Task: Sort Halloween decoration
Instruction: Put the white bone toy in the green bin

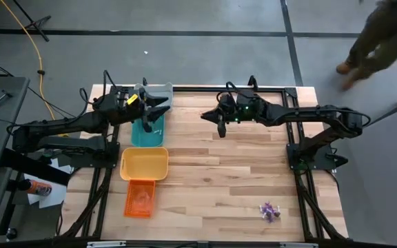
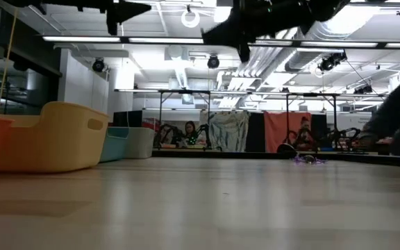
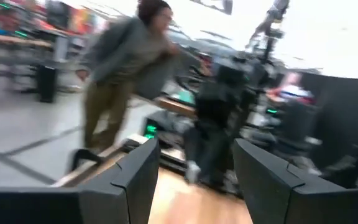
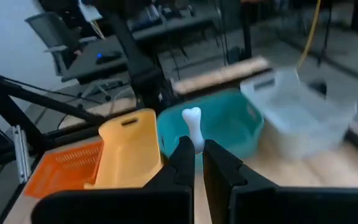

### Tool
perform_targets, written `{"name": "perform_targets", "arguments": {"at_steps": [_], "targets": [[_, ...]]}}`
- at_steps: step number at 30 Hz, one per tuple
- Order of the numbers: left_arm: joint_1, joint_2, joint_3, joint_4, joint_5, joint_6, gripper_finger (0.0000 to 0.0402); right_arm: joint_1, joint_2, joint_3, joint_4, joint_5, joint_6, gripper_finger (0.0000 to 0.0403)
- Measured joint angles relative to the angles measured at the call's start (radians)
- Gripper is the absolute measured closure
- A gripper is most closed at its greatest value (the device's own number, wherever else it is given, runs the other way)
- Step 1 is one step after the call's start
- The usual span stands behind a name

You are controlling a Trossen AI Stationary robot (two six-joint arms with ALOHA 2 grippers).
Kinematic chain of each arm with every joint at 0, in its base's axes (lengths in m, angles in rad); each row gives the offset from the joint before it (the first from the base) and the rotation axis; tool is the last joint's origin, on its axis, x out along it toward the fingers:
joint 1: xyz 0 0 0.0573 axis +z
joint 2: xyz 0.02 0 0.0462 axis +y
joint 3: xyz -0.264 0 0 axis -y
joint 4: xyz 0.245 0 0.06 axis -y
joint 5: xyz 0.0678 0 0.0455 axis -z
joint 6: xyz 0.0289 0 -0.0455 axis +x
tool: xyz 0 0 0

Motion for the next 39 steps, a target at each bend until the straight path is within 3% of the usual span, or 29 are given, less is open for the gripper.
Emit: {"name": "perform_targets", "arguments": {"at_steps": [3,9,19,25,31,39], "targets": [[-0.004,0.0,0.0,-0.01,0.055,-0.009,0.0208,0.0,0.0,0.053,-0.027,-0.001,-0.072,0.04],[-0.009,0.0,0.0,-0.01,0.058,0.015,0.0208,-0.003,0.0,0.132,-0.113,-0.044,-0.185,0.04],[-0.008,0.0,0.028,-0.006,0.057,0.085,0.0208,0.008,0.044,0.136,-0.161,-0.044,-0.192,0.04],[-0.007,0.0,0.087,-0.008,0.056,0.154,0.0209,0.039,0.214,0.135,-0.103,-0.047,-0.19,0.04],[0.002,0.0,0.103,-0.008,0.04,0.158,0.0209,0.055,0.454,0.16,0.172,-0.047,-0.066,0.04],[0.014,0.0,0.103,-0.008,-0.01,0.163,0.0209,0.07,0.744,0.428,0.253,-0.044,0.044,0.04]]}}
